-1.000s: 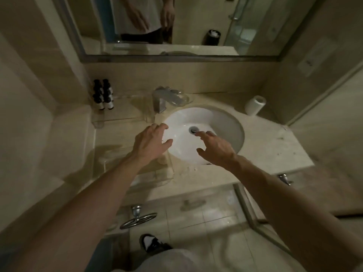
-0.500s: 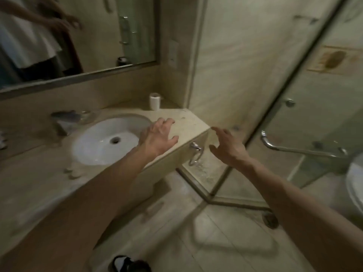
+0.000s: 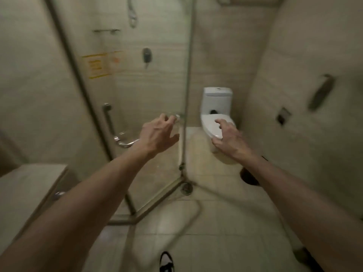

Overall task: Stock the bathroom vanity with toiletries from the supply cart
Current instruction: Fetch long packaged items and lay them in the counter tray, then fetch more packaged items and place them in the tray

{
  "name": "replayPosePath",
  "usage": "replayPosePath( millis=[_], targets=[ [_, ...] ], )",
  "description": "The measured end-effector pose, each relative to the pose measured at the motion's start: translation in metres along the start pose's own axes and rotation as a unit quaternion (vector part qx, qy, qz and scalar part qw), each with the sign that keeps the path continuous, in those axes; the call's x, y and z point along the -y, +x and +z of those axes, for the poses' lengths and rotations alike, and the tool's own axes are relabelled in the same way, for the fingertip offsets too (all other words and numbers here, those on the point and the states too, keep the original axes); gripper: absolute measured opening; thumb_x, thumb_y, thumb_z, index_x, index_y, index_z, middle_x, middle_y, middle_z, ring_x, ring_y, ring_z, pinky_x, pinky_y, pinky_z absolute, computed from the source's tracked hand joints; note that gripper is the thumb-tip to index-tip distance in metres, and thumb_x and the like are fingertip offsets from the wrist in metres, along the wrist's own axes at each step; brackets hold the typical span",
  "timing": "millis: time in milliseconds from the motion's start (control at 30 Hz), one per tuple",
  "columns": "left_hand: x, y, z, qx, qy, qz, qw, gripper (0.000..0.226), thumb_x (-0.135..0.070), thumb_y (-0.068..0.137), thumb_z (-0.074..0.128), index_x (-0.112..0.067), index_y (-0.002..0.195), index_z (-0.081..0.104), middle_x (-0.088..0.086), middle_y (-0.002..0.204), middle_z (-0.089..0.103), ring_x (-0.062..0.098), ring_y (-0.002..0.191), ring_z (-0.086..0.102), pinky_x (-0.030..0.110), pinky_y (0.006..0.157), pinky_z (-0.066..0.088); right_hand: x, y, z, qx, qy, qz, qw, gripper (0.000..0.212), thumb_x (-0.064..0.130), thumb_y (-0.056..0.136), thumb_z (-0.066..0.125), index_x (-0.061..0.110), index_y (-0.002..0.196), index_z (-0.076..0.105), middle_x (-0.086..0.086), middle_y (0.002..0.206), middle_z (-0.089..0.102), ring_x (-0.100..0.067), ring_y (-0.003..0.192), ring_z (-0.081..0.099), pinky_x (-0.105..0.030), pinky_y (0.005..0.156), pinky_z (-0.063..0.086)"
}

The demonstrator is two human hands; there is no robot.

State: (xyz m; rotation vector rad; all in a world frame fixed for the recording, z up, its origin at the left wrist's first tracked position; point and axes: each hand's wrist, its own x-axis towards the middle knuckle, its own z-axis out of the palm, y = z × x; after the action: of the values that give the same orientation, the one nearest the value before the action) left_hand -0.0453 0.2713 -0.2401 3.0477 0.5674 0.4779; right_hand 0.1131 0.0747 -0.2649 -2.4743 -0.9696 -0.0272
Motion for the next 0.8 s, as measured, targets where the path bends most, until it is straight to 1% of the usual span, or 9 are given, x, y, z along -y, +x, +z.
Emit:
replayPosePath(
  millis=[100, 200, 333, 400, 500, 633, 700, 733, 800],
  targets=[
    [-0.077, 0.053, 0.016, -0.001, -0.009, 0.09, 0.996, 0.056, -0.054, 0.092, 0.058, -0.02, 0.135, 0.048, 0.009, 0.123, 0.058, 0.032, 0.103, 0.066, 0.038, 0.067, 0.047, -0.074, -0.019, -0.043, -0.036, -0.024, 0.087, 0.995, 0.066, 0.034, 0.088, 0.062, 0.026, 0.148, 0.037, -0.011, 0.139, 0.051, -0.036, 0.12, 0.056, -0.044, 0.096, 0.05],
    [-0.157, 0.096, 0.036, 0.001, -0.029, 0.168, 0.985, 0.054, -0.054, 0.092, 0.058, -0.019, 0.132, 0.047, 0.009, 0.123, 0.058, 0.032, 0.096, 0.066, 0.036, 0.062, 0.042, -0.142, -0.042, -0.085, -0.067, -0.043, 0.175, 0.981, 0.068, 0.032, 0.088, 0.063, 0.025, 0.15, 0.037, -0.011, 0.144, 0.05, -0.034, 0.125, 0.056, -0.043, 0.098, 0.05],
    [-0.264, 0.147, 0.061, 0.004, -0.068, 0.257, 0.964, 0.053, -0.055, 0.092, 0.057, -0.018, 0.129, 0.048, 0.011, 0.118, 0.057, 0.033, 0.098, 0.064, 0.036, 0.061, 0.037, -0.227, -0.072, -0.139, -0.11, -0.071, 0.272, 0.953, 0.068, 0.031, 0.087, 0.062, 0.024, 0.149, 0.035, -0.013, 0.143, 0.05, -0.035, 0.125, 0.054, -0.045, 0.099, 0.049],
    [-0.318, 0.173, 0.073, 0.003, -0.086, 0.304, 0.949, 0.055, -0.055, 0.093, 0.055, -0.019, 0.133, 0.047, 0.011, 0.12, 0.055, 0.034, 0.099, 0.063, 0.036, 0.062, 0.04, -0.266, -0.085, -0.163, -0.125, -0.085, 0.311, 0.938, 0.067, 0.03, 0.09, 0.062, 0.022, 0.15, 0.034, -0.013, 0.142, 0.049, -0.036, 0.122, 0.055, -0.046, 0.096, 0.05],
    [-0.397, 0.207, 0.087, 0.002, -0.116, 0.356, 0.927, 0.057, -0.056, 0.094, 0.054, -0.021, 0.137, 0.044, 0.009, 0.124, 0.055, 0.033, 0.098, 0.064, 0.036, 0.061, 0.042, -0.317, -0.105, -0.194, -0.147, -0.11, 0.374, 0.909, 0.064, 0.03, 0.092, 0.063, 0.026, 0.149, 0.033, -0.009, 0.142, 0.05, -0.034, 0.12, 0.058, -0.042, 0.092, 0.051],
    [-0.495, 0.231, 0.105, 0.004, -0.147, 0.437, 0.887, 0.055, -0.054, 0.095, 0.055, -0.021, 0.137, 0.046, 0.01, 0.126, 0.057, 0.033, 0.101, 0.064, 0.035, 0.063, 0.039, -0.369, -0.143, -0.227, -0.175, -0.114, 0.452, 0.867, 0.065, 0.034, 0.092, 0.063, 0.028, 0.149, 0.031, -0.009, 0.144, 0.049, -0.034, 0.124, 0.057, -0.048, 0.098, 0.05],
    [-0.537, 0.234, 0.116, 0.009, -0.176, 0.473, 0.863, 0.054, -0.051, 0.096, 0.056, -0.021, 0.139, 0.046, 0.01, 0.127, 0.057, 0.032, 0.1, 0.065, 0.034, 0.06, 0.039, -0.389, -0.168, -0.238, -0.179, -0.123, 0.487, 0.846, 0.065, 0.034, 0.095, 0.061, 0.028, 0.151, 0.03, -0.007, 0.146, 0.048, -0.03, 0.125, 0.056, -0.046, 0.097, 0.051],
    [-0.556, 0.232, 0.121, 0.015, -0.187, 0.492, 0.85, 0.053, -0.05, 0.097, 0.055, -0.02, 0.14, 0.045, 0.01, 0.127, 0.057, 0.031, 0.099, 0.065, 0.034, 0.059, 0.042, -0.397, -0.181, -0.244, -0.175, -0.128, 0.508, 0.834, 0.064, 0.034, 0.096, 0.061, 0.028, 0.151, 0.029, -0.006, 0.147, 0.048, -0.029, 0.125, 0.056, -0.045, 0.095, 0.051],
    [-0.593, 0.226, 0.132, 0.03, -0.203, 0.534, 0.82, 0.053, -0.049, 0.098, 0.053, -0.019, 0.141, 0.044, 0.01, 0.128, 0.057, 0.03, 0.096, 0.065, 0.037, 0.059, 0.051, -0.414, -0.206, -0.254, -0.167, -0.132, 0.545, 0.811, 0.064, 0.035, 0.097, 0.06, 0.027, 0.152, 0.029, -0.005, 0.147, 0.048, -0.028, 0.124, 0.056, -0.044, 0.092, 0.053]
  ],
)
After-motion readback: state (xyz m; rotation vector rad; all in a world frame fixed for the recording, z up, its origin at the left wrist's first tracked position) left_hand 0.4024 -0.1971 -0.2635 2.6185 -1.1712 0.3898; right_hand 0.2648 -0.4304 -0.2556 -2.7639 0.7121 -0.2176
